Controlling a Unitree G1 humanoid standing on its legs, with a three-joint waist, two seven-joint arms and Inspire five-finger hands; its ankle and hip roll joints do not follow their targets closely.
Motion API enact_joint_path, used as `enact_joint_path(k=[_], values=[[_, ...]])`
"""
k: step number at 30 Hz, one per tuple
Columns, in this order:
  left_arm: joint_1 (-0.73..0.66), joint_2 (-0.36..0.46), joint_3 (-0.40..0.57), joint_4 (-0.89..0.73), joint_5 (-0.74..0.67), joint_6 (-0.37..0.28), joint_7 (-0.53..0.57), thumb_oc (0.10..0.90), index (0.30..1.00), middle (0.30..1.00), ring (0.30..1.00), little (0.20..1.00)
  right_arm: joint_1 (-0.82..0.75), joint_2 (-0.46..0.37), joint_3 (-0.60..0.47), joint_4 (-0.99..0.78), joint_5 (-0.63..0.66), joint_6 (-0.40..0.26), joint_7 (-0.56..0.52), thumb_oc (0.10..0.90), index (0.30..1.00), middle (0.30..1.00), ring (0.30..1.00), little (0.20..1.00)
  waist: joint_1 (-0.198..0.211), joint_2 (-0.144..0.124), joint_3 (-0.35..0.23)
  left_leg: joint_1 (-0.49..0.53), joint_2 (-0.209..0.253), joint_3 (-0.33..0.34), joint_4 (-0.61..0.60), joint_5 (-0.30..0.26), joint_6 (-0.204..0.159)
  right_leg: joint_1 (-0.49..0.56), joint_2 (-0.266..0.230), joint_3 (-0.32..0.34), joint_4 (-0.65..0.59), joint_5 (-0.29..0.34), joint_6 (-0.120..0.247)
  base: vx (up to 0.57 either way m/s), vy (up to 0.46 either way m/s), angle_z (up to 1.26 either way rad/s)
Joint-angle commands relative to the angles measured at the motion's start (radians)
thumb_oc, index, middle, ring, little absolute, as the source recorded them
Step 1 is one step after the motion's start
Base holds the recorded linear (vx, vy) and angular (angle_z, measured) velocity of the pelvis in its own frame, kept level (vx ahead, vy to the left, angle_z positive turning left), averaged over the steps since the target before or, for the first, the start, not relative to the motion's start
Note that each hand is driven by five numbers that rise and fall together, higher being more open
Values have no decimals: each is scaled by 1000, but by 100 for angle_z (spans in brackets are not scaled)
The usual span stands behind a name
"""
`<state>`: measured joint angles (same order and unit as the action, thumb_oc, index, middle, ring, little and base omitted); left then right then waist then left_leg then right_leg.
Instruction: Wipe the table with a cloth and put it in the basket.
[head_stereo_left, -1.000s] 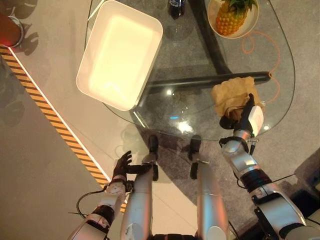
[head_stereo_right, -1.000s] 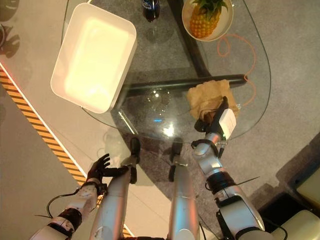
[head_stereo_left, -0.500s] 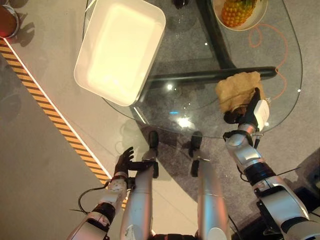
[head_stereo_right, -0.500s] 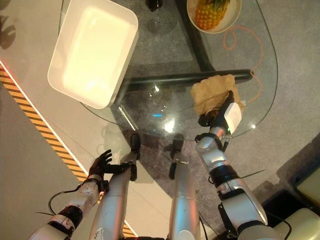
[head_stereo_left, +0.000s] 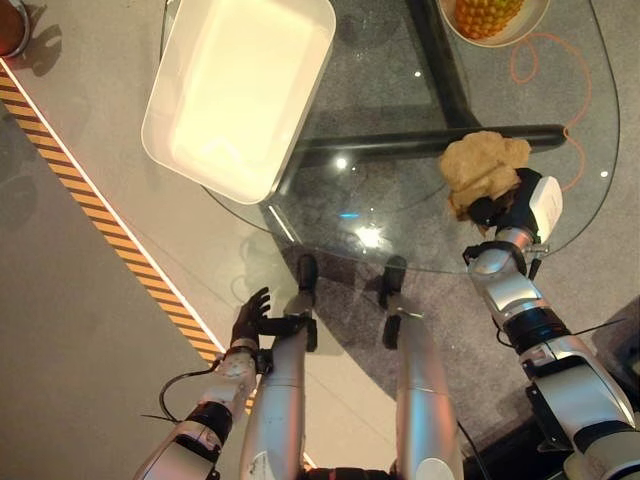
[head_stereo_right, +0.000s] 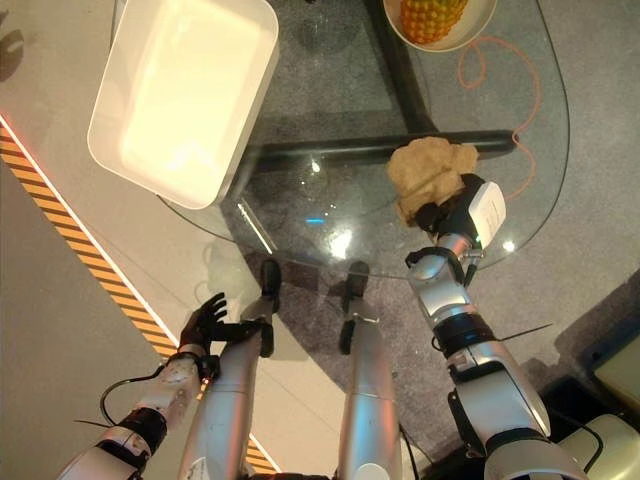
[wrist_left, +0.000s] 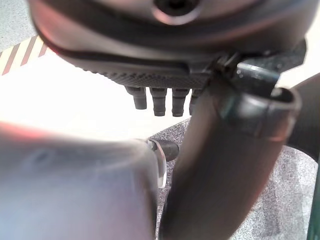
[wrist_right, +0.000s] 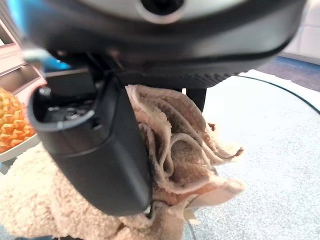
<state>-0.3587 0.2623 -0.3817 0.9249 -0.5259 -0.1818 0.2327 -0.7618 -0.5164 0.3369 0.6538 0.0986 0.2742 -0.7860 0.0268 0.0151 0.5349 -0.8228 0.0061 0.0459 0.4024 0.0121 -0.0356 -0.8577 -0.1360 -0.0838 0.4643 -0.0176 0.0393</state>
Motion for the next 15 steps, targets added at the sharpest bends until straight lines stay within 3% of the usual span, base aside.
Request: enact_joint_path(k=[1,15], values=[[90,-19,-31,11,-4,3,35,800,900,900,900,900,0,-26,43,-144,-49,-42,50,100,300,300,300,200,24,17,-15,-20,-32,11,58,-50,46,17,19,-48,-41,34,0,3,36,0],[84,-52,-42,14,2,-8,40,800,900,900,900,900,19,91,105,-256,-65,-31,99,100,300,300,300,200,28,20,-15,-14,-48,12,30,-41,51,22,18,-45,-60,40,2,1,20,1]])
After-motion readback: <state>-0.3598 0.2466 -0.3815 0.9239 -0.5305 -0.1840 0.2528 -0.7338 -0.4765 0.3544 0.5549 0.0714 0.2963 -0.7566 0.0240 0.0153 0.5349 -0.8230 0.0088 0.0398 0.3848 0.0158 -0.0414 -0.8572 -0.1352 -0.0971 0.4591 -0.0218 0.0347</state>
